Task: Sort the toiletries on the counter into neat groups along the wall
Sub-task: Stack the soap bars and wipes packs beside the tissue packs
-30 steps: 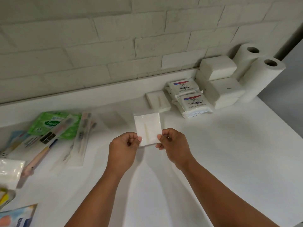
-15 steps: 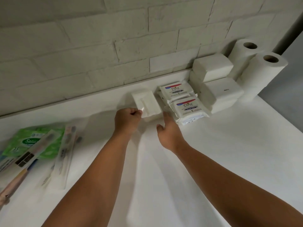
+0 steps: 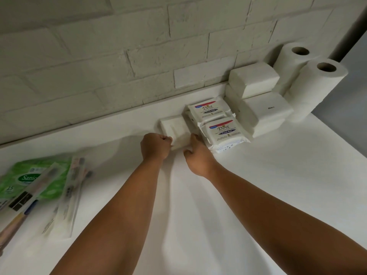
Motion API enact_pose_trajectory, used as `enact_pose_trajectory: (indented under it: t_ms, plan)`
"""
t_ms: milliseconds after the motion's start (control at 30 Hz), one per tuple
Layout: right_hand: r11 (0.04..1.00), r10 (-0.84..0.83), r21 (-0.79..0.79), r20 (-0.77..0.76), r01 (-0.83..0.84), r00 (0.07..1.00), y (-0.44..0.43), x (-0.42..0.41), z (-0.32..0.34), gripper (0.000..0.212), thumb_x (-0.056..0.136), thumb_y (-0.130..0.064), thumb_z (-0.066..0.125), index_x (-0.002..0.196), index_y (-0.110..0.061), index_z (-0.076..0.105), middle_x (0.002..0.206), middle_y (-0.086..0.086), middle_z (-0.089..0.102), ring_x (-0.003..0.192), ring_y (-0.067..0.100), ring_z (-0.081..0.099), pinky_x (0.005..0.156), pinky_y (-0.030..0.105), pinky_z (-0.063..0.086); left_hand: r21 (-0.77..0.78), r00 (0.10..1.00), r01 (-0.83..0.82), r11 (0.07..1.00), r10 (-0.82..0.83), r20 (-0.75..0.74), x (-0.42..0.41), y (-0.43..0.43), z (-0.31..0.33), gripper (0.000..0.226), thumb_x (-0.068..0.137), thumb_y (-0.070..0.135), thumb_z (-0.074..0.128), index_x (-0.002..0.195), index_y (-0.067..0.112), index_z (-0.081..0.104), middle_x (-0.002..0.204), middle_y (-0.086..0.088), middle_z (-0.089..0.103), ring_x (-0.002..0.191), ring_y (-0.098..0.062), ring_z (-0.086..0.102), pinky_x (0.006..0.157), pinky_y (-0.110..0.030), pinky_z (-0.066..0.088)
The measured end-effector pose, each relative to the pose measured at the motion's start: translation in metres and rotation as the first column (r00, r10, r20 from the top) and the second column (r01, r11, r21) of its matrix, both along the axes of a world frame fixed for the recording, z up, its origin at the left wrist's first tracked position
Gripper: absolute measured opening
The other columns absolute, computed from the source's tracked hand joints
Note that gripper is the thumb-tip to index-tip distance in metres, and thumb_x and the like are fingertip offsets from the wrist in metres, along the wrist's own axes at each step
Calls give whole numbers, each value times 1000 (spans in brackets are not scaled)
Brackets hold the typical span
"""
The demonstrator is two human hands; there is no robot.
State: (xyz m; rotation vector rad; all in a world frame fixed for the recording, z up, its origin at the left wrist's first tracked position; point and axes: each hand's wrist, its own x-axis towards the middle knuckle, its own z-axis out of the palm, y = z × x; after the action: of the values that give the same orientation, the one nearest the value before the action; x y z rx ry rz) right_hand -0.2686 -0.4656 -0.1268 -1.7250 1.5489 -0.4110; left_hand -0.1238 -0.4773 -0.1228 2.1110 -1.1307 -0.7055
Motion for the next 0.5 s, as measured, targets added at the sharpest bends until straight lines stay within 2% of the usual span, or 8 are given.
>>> enact_pose_trajectory:
  t_ms: [133,300,367,433,500]
  plan:
    - [999,26,35,-3,-26,1000,1,0,3,53,96,-10,46,144,2,27,148,18,36,137,32,36,113,36,32,27,1000,-20,999,19,24,-1,0,0,22,88,29,69,91,9,80,86,-11,77,88,-26,71,72,-24,48]
    - [999,27,22,-22,-26,999,2,0,6,59,94,-12,48,145,5,23,153,20,28,145,33,24,118,42,25,49,999,-20,999,18,26,-4,1,3,29,92,33,63,92,9,79,90,-12,76,91,-28,69,72,-23,42]
    - [999,43,5,-52,-43,998,4,1,11,66,95,-12,47,150,5,15,158,22,18,149,35,13,122,40,17,65,1000,6,998,-8,23,-4,5,6,32,93,33,59,87,10,79,87,-11,75,88,-28,68,69,-25,43]
    - [996,84,21,-81,-82,993,8,3,15,71,98,-12,45,153,3,3,161,24,0,151,34,-1,121,35,10,53,999,14,998,-17,47,-3,8,7,31,94,28,56,83,8,78,83,-9,75,81,-26,67,60,-27,43]
    - [982,187,-4,-68,-188,980,43,40,41,72,99,-13,43,154,0,-2,161,25,-9,151,34,-8,121,36,9,-7,997,-50,999,50,61,37,52,27,29,93,25,54,82,9,75,80,-5,73,77,-22,66,56,-26,43]
